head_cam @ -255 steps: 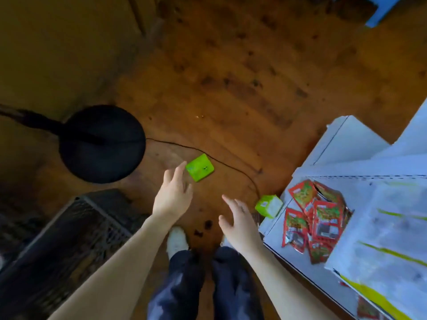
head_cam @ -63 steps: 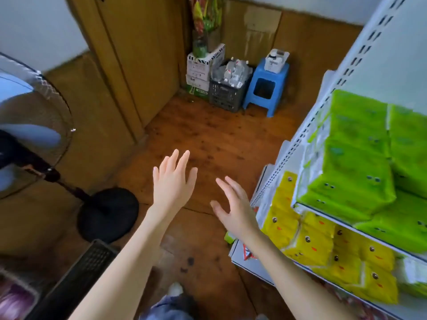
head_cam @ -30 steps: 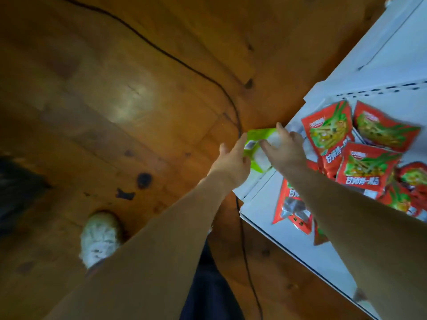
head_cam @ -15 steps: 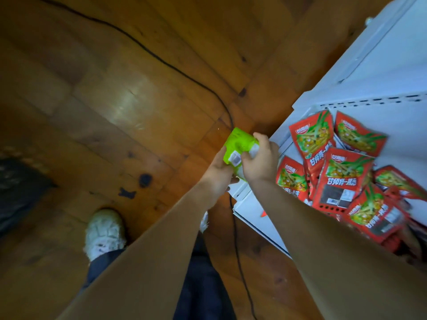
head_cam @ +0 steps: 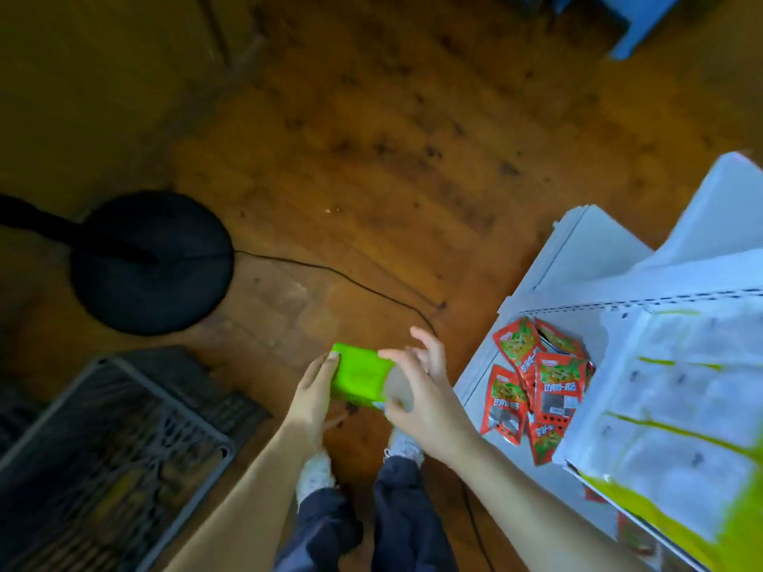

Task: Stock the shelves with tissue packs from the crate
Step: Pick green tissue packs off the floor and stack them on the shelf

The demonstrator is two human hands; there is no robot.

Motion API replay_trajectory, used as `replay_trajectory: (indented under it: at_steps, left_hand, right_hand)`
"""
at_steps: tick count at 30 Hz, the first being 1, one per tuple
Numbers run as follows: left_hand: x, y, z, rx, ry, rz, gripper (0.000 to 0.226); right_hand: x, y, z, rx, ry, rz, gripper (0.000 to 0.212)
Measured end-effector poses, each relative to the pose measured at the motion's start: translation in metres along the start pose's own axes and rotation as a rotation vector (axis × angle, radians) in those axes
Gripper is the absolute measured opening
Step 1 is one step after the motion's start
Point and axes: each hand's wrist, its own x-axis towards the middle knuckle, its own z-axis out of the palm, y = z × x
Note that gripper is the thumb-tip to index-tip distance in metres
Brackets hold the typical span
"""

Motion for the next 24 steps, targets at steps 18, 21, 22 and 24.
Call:
replay_trajectory:
  at_steps: [18, 21, 22, 24]
  left_hand:
    - [-0.322, 0.143, -0.021, 0.073, -0.230, 0.633, 0.018]
    - [-0.366, 0.153, 0.000, 0.113, -0.283, 0.762, 0.026]
    - [-0.379, 0.155, 0.007, 0.126, -0.302, 0.803, 0.023]
    - [-0.411, 0.158, 0.023, 0.135, -0.329, 0.900, 0.025]
  right_hand:
    - [-0.164, -0.221, -0.115, 0.305, 0.483, -0.157, 0.069]
    - [-0.188, -0.232, -0.147, 0.264, 0.516, -0.192, 0.064]
    - [-0.197, -0.235, -0.158, 0.256, 0.531, -0.202, 0.060]
    - [-0.217, -0.241, -0.178, 0.253, 0.566, -0.235, 0.055]
